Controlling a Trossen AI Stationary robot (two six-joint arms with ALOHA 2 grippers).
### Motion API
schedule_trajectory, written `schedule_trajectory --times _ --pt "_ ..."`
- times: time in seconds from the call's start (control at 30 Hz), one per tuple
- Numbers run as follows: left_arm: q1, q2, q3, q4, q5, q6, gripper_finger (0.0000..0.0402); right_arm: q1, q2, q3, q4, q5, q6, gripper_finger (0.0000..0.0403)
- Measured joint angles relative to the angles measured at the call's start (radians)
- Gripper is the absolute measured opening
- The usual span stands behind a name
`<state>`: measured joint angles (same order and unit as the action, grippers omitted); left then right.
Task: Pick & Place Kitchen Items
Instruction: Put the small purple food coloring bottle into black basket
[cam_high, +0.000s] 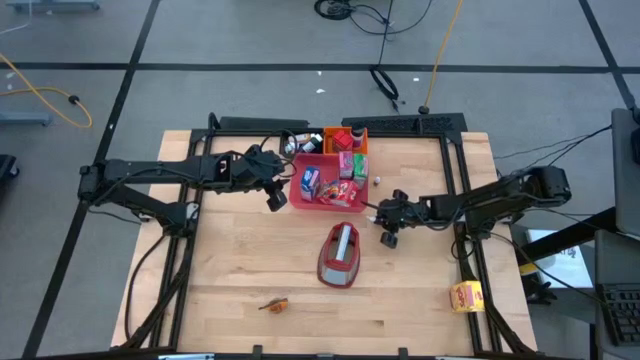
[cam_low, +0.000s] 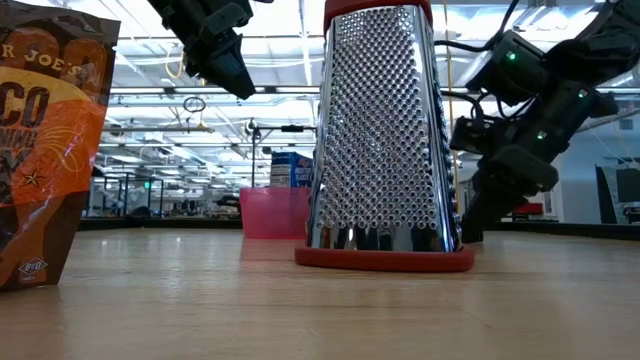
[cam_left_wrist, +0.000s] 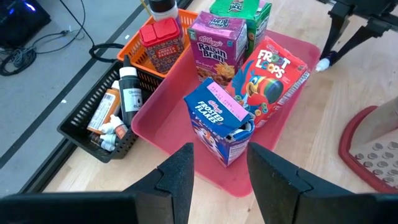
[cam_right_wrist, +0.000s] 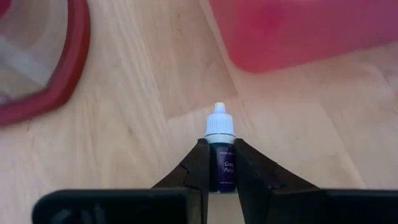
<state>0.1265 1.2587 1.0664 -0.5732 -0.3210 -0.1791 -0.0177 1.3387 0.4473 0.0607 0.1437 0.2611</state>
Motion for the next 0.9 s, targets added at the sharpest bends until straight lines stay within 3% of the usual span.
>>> schedule_trajectory --times 0.53,0.9 --pt "0.000 0.000 0.000 0.000 0.000 0.000 0.0150 -0.004 -0.292 0.058 -0.039 -0.014 -0.047 0.0040" --pt "0.000 0.000 0.000 0.002 -0.002 -0.002 0.0150 -0.176 -0.213 0.280 -0.027 -0.015 -0.210 0.0040"
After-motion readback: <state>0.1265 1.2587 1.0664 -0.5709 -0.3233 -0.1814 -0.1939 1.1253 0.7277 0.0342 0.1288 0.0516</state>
